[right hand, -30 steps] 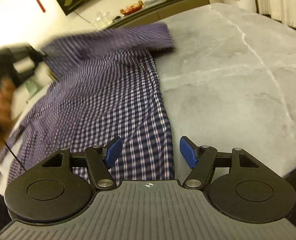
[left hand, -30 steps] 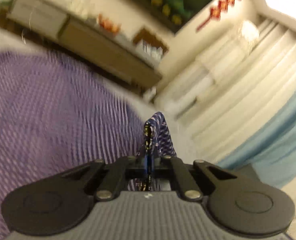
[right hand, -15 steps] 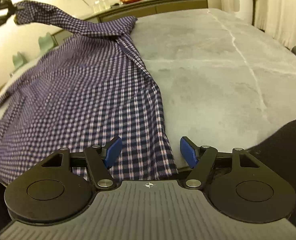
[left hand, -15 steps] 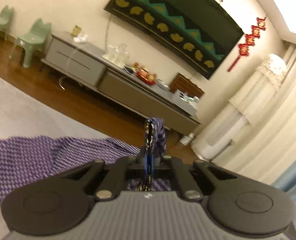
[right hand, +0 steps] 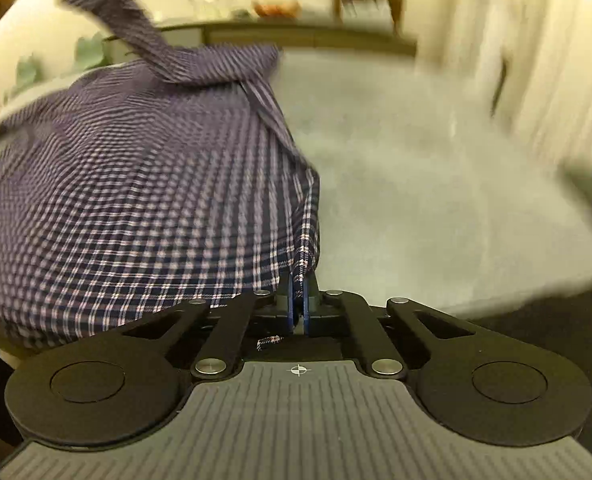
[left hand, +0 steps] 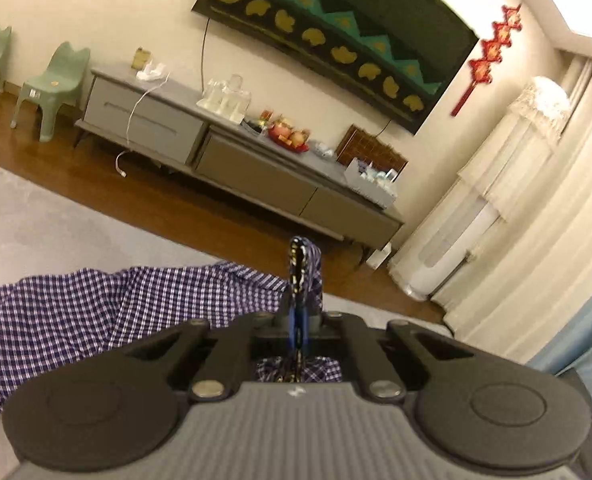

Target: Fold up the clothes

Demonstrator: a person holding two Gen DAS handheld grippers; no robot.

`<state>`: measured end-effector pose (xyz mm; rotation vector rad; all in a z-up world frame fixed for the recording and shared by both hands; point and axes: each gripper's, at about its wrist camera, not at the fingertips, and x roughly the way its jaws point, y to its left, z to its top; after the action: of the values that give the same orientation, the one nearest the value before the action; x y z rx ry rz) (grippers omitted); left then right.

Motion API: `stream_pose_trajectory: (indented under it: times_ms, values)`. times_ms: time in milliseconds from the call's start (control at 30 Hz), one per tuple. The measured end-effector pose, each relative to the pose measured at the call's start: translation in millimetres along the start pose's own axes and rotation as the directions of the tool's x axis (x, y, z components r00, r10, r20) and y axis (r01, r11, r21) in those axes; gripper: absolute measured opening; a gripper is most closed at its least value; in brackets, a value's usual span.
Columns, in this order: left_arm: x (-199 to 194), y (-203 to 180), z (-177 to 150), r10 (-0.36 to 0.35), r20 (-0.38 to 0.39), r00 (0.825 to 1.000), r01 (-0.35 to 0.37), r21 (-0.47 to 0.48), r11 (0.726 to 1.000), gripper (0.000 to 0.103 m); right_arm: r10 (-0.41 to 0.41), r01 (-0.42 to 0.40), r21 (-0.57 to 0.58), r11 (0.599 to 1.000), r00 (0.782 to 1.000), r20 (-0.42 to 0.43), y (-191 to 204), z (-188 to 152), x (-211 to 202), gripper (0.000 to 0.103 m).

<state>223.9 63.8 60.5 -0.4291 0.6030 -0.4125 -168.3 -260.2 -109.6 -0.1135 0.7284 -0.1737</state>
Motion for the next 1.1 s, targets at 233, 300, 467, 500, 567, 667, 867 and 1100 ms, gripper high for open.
stream_pose_trajectory:
  times_ms: [233, 300, 467, 500, 567, 667, 867, 1100]
  values:
    - [-4.2, 17.0, 23.4, 0.118, 0.024, 0.993, -0.118, -0.007, 0.993, 0.004, 0.094, -0.108, -0.343, 0.933, 0.994, -0.057, 63.3, -6.0, -13.9, 0.001]
    - [1.6, 15.8, 30.4, 0.162, 0.029, 0.986, -0.162, 0.016, 0.987, 0.004, 0.149, -0.165, -0.344, 0.925, 0.986, -0.071, 66.7, -6.1, -10.6, 0.001]
    - [7.1, 11.2, 56.6, 0.234, 0.070, 0.970, -0.236, 0.027, 0.971, 0.004, 0.197, -0.216, -0.443, 0.870, 0.976, -0.090, 78.7, -5.3, -10.1, 0.001]
    - [6.3, 11.2, 60.7, 0.250, 0.085, 0.965, -0.253, 0.024, 0.967, 0.004, 0.202, -0.223, -0.464, 0.857, 0.975, -0.095, 80.3, -5.2, -10.6, 0.001]
    - [7.7, 12.0, 66.4, 0.295, 0.107, 0.950, -0.298, 0.019, 0.954, 0.004, 0.220, -0.245, -0.488, 0.838, 0.969, -0.109, 81.9, -5.2, -7.0, 0.001]
    - [20.5, 14.9, 67.1, 0.375, 0.093, 0.923, -0.379, 0.030, 0.925, 0.004, 0.281, -0.316, -0.465, 0.827, 0.949, -0.145, 78.3, -1.2, -0.5, 0.008]
    - [37.2, 14.3, 68.0, 0.355, 0.088, 0.931, -0.361, 0.061, 0.931, 0.004, 0.650, -0.650, 0.032, 0.759, 0.760, 0.001, -12.2, 58.9, -11.3, 0.032]
    - [36.9, -5.5, 71.2, 0.294, 0.107, 0.950, -0.303, 0.071, 0.950, 0.004, 0.410, -0.408, -0.067, 0.911, 0.912, 0.017, -50.1, 148.5, 84.4, 0.028]
